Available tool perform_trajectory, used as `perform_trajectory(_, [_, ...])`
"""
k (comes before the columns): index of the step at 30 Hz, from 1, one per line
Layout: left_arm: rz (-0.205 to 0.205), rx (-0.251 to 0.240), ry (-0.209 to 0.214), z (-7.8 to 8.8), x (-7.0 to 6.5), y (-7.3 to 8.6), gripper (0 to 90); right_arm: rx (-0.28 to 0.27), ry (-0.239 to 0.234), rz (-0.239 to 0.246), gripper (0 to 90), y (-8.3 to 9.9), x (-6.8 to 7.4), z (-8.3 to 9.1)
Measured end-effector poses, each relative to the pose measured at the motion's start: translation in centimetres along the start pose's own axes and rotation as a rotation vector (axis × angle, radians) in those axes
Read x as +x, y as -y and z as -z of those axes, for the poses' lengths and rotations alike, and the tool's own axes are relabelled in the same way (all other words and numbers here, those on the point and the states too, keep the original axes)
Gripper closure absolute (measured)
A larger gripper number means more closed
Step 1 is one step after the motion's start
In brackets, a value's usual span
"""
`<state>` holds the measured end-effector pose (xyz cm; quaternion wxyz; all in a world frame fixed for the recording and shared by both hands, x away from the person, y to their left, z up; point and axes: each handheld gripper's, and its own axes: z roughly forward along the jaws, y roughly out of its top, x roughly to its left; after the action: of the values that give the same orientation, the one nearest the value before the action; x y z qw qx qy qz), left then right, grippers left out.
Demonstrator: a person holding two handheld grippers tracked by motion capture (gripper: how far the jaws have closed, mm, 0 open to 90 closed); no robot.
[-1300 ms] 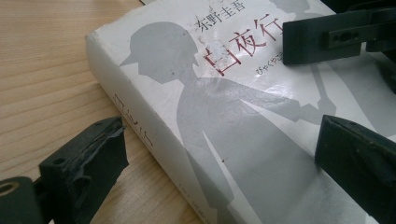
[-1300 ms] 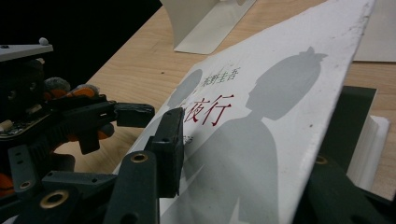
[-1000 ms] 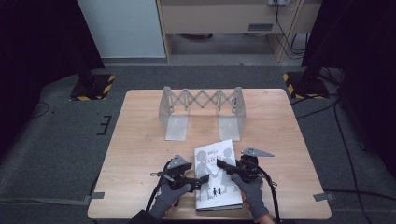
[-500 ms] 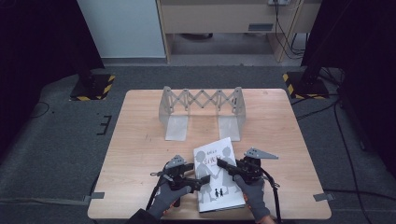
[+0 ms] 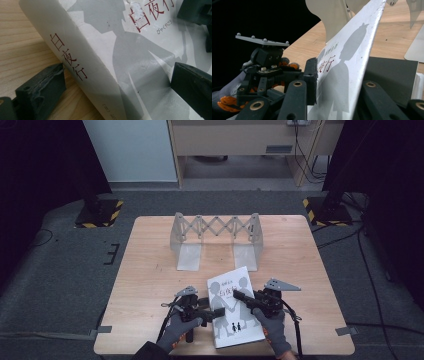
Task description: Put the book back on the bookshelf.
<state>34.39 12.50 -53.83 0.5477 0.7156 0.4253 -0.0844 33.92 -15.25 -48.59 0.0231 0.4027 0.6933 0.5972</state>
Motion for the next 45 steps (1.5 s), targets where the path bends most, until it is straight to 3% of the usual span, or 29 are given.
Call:
perform_trajectory(5, [0.014, 0.002, 0.005, -0.2, 0.2, 0.0, 0.0, 0.016, 0.019, -0.006, 68.9, -0.1, 0.0, 0.0])
perform_trajectory(6, [0.011, 0.005, -0.018, -0.3, 0.2, 0.1, 0.0, 0.033, 0.030, -0.027, 67.8, -0.1, -0.3, -0.2])
perform_trajectory(9, [-0.090, 0.029, -0.078, -0.4, -0.4, 0.0, 2.5, 0.082, 0.047, -0.063, 62.6, -0.1, -1.0, -0.6])
perform_trajectory(11, [-0.110, 0.034, -0.099, -0.5, -0.7, 0.0, 3.2, 0.117, 0.063, -0.082, 61.6, 0.1, -1.6, -0.8])
perform_trajectory(13, [-0.101, 0.036, -0.099, -0.5, -0.6, 0.1, 3.1, 0.139, 0.072, -0.091, 60.1, 0.3, -1.9, -0.9])
perform_trajectory(17, [-0.097, 0.036, -0.106, -0.4, -0.5, 0.2, 3.2, 0.182, 0.094, -0.033, 48.9, 0.2, -1.7, -1.2])
perform_trajectory(18, [-0.099, 0.038, -0.111, -0.3, -0.5, 0.1, 3.3, 0.175, 0.109, -0.008, 44.2, 0.1, -1.7, -1.2])
perform_trajectory(20, [-0.099, 0.039, -0.115, -0.3, -0.4, 0.1, 3.4, 0.168, 0.131, 0.013, 43.4, 0.1, -1.7, -1.1])
perform_trajectory(24, [-0.091, 0.041, -0.122, -0.2, -0.3, 0.1, 3.8, 0.146, 0.139, 0.004, 41.0, 0.0, -2.3, -0.5])
perform_trajectory(25, [-0.090, 0.041, -0.122, -0.2, -0.3, 0.1, 3.8, 0.139, 0.150, 0.026, 38.8, 0.0, -2.4, -0.4])
perform_trajectory(30, [-0.087, 0.035, -0.119, -0.1, -0.2, 0.1, 3.7, 0.114, 0.126, 0.052, 35.0, -0.3, -2.0, -0.3])
perform_trajectory(35, [-0.087, 0.027, -0.122, 0.0, -0.2, 0.0, 4.1, 0.094, 0.084, 0.045, 30.2, -0.5, -1.6, -0.8])
perform_trajectory(39, [-0.091, 0.031, -0.126, -0.1, -0.2, 0.0, 4.4, 0.161, 0.051, 0.040, 30.8, 0.2, -1.3, -1.8])
perform_trajectory(41, [-0.093, 0.031, -0.128, 0.0, -0.2, 0.0, 4.5, 0.176, 0.060, 0.034, 29.0, 0.6, -1.2, -2.4])
perform_trajectory(43, [-0.096, 0.033, -0.130, -0.1, -0.2, 0.0, 4.6, 0.168, 0.061, -0.018, 36.8, 0.8, -1.7, -2.3])
perform_trajectory(45, [-0.096, 0.033, -0.130, -0.1, -0.2, 0.0, 4.5, 0.162, 0.063, -0.034, 39.4, 0.9, -1.7, -2.2])
